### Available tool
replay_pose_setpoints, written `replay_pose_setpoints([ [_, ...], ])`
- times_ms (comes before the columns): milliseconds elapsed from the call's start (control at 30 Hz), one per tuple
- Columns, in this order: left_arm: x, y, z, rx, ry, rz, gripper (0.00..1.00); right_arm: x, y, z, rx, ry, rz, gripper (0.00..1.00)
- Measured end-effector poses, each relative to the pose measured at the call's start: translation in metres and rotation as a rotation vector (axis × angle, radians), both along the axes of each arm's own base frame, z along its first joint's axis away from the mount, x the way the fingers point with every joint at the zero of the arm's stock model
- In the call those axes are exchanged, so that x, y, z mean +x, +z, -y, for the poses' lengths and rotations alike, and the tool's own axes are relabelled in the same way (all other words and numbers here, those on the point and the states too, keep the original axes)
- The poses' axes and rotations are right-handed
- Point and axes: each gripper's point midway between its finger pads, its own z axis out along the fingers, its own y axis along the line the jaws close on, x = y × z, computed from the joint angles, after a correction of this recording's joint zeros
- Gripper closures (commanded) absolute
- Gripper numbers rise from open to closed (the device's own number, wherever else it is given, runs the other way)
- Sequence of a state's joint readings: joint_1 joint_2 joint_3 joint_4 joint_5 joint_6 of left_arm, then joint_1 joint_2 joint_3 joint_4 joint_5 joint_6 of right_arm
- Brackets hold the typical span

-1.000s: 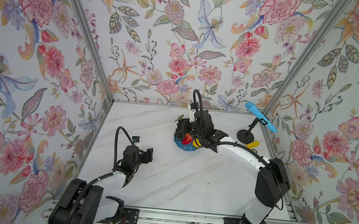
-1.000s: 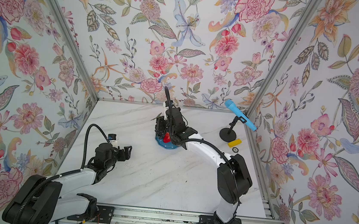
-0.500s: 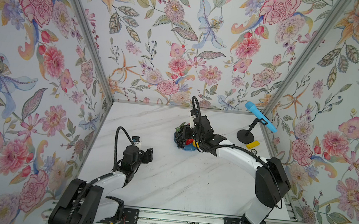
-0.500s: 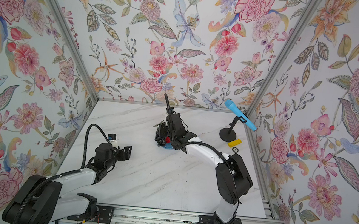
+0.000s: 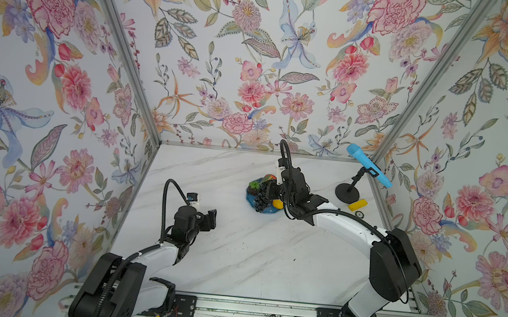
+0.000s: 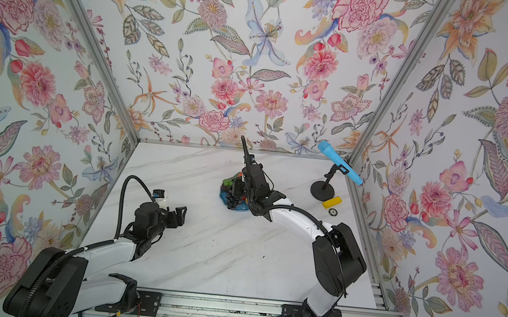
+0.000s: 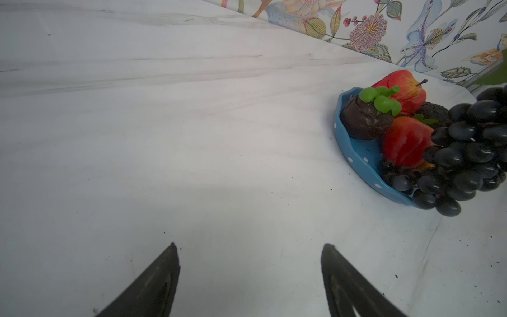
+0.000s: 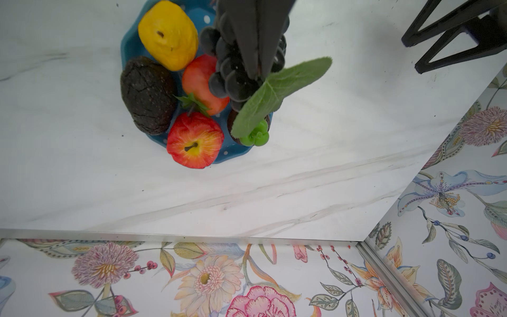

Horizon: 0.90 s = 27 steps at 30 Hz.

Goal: Arrange fruit in a fruit bowl
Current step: Place the fruits in the fruit bowl.

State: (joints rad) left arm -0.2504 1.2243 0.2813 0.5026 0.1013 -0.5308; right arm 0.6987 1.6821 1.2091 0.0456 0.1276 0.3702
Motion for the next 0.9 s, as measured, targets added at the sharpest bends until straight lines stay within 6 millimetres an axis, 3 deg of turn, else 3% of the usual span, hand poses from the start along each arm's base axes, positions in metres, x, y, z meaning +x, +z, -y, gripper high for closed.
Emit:
replay_pose_setpoints([
  [467, 0.000, 0.000, 0.000, 0.000, 0.000, -0.001, 0.18, 0.007, -0.006, 0.019, -0.075, -0.085, 0.022, 1.00],
  [900, 0.000, -0.002, 0.000, 0.002, 0.000, -0.006, 0.17, 0.015, -0.018, 0.015, -0.168, -0.061, 0.026, 1.00],
])
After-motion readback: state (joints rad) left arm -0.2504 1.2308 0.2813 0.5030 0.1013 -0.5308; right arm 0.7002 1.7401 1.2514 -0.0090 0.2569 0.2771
